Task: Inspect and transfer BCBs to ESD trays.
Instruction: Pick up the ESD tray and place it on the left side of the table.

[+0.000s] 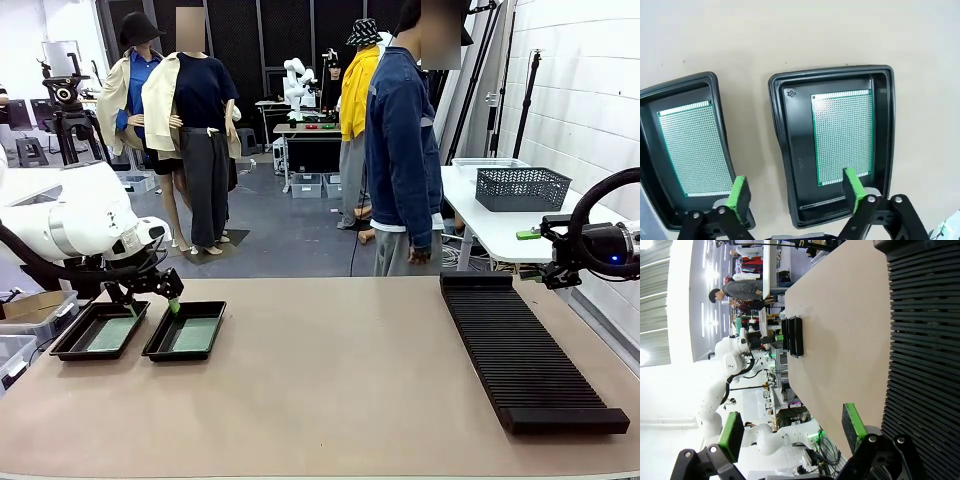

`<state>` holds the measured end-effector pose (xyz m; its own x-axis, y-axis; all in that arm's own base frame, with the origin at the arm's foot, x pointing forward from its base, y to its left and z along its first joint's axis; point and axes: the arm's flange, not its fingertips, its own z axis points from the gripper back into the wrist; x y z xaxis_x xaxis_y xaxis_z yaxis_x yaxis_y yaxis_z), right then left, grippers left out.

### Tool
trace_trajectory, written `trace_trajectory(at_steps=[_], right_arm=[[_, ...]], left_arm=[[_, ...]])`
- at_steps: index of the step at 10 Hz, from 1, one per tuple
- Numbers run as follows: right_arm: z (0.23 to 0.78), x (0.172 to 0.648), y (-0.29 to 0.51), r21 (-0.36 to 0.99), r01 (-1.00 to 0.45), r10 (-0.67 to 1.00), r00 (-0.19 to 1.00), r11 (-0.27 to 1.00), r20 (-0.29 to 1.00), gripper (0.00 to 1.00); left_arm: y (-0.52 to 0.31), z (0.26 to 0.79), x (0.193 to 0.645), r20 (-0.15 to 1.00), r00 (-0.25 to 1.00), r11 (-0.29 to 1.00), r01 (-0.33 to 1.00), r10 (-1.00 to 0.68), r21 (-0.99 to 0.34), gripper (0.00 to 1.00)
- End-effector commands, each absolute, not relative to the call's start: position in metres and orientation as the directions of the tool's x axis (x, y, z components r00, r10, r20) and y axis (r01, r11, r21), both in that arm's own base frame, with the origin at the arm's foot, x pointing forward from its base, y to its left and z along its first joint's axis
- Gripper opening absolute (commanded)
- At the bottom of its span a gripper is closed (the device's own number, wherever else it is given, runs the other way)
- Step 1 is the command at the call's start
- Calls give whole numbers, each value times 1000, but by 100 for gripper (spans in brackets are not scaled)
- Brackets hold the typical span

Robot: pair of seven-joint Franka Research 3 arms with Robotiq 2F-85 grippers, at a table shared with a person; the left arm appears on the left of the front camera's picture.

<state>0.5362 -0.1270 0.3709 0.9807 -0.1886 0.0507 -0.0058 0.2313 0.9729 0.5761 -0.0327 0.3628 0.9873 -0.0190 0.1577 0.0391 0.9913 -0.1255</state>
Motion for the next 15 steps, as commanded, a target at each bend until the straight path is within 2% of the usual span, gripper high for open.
trace_trajectory(at_steps=[1, 3, 4, 15], right_arm=[[373, 540, -127, 975, 2, -182, 982, 223, 40, 100], [373, 540, -127, 975, 2, -182, 982, 223, 40, 100], [373, 540, -127, 975, 2, -182, 982, 223, 40, 100], [373, 540, -127, 975, 2, -182, 982, 223, 40, 100]], left_arm=[[-28, 364, 571, 155, 987, 992, 51, -33, -118, 100], [-35, 363, 580, 143, 990, 991, 5, 14, -133, 100], [-33, 364, 576, 160, 987, 991, 39, -18, -126, 100], [-33, 364, 576, 160, 987, 991, 39, -18, -126, 100]])
